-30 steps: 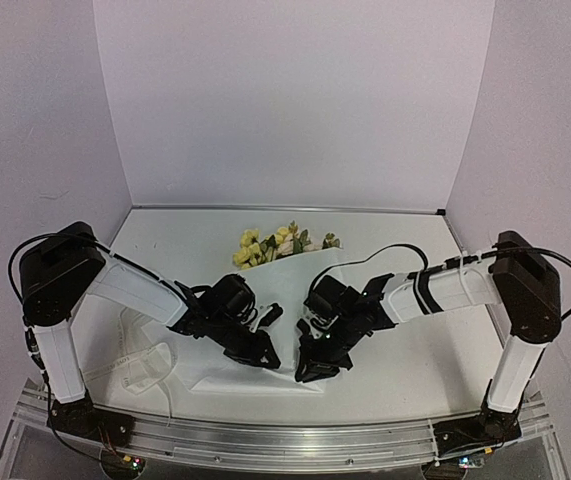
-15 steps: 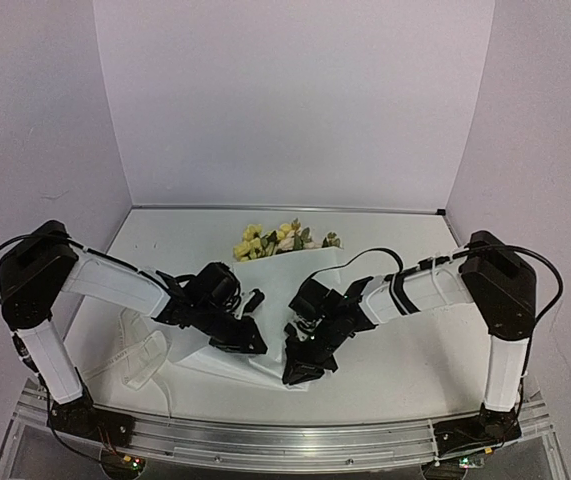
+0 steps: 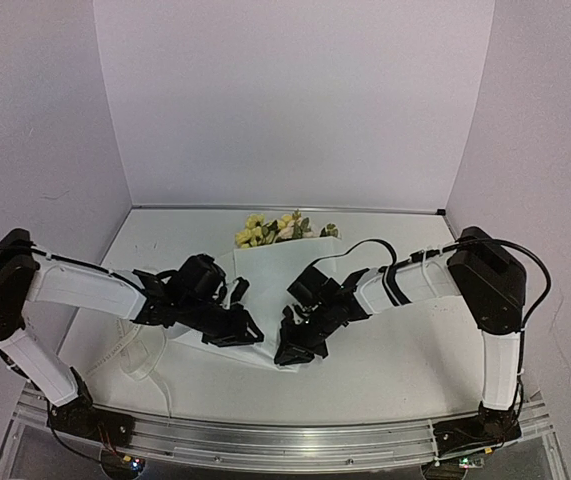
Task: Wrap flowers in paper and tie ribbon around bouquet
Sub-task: Press the fold line on the 2/3-folded wrapping paper, then pick up the two-thirds-folded wrapping paper from the center of the board.
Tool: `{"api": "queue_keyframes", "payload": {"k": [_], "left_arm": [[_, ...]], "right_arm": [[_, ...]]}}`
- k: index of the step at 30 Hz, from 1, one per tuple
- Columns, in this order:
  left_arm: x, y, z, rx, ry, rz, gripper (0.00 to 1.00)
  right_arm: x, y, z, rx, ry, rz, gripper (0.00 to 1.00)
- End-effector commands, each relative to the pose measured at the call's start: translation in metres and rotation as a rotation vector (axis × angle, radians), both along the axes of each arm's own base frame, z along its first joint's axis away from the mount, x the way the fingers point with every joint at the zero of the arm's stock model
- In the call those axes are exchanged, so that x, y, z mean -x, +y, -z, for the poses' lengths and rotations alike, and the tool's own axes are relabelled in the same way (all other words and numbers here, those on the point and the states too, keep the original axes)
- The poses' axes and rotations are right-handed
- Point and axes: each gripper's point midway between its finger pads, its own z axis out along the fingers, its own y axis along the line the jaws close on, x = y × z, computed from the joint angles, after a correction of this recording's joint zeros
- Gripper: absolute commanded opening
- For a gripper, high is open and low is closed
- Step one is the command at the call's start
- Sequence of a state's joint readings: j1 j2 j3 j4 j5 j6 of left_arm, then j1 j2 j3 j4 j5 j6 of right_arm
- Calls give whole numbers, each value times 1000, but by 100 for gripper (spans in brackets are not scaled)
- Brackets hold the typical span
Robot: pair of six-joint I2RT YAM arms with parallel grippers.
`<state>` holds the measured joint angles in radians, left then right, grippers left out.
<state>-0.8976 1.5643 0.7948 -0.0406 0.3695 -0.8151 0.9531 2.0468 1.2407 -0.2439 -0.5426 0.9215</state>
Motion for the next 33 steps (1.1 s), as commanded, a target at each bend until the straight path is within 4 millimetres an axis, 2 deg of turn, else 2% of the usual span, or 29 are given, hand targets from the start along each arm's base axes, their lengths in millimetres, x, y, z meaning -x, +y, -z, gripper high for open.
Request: {"api": "queue_keyframes", "payload": {"k": [1, 5, 9, 15, 21, 26, 30, 33], "left_arm": [[-1, -20, 31, 1, 28, -15, 27], [-10, -15, 48, -43, 22, -75, 27], [-9, 1, 63, -107, 47, -135, 26], [20, 58, 95, -246, 92, -193, 25], [38, 127, 109, -384, 114, -353, 26], [22, 179, 113, -425, 156, -586, 27], [10, 192, 107, -422, 162, -647, 28], [14, 208, 105, -484, 178, -687, 29]], "right_arm": [[1, -49, 52, 228, 3, 70, 13], [7, -58, 55, 244, 3, 61, 13], [10, -64, 57, 257, 9, 64, 13], [11, -65, 60, 259, 22, 66, 13], [12, -68, 62, 265, 31, 68, 13], [15, -72, 65, 272, 44, 67, 13], [16, -75, 66, 276, 49, 69, 12], [15, -75, 66, 274, 51, 71, 12]]}}
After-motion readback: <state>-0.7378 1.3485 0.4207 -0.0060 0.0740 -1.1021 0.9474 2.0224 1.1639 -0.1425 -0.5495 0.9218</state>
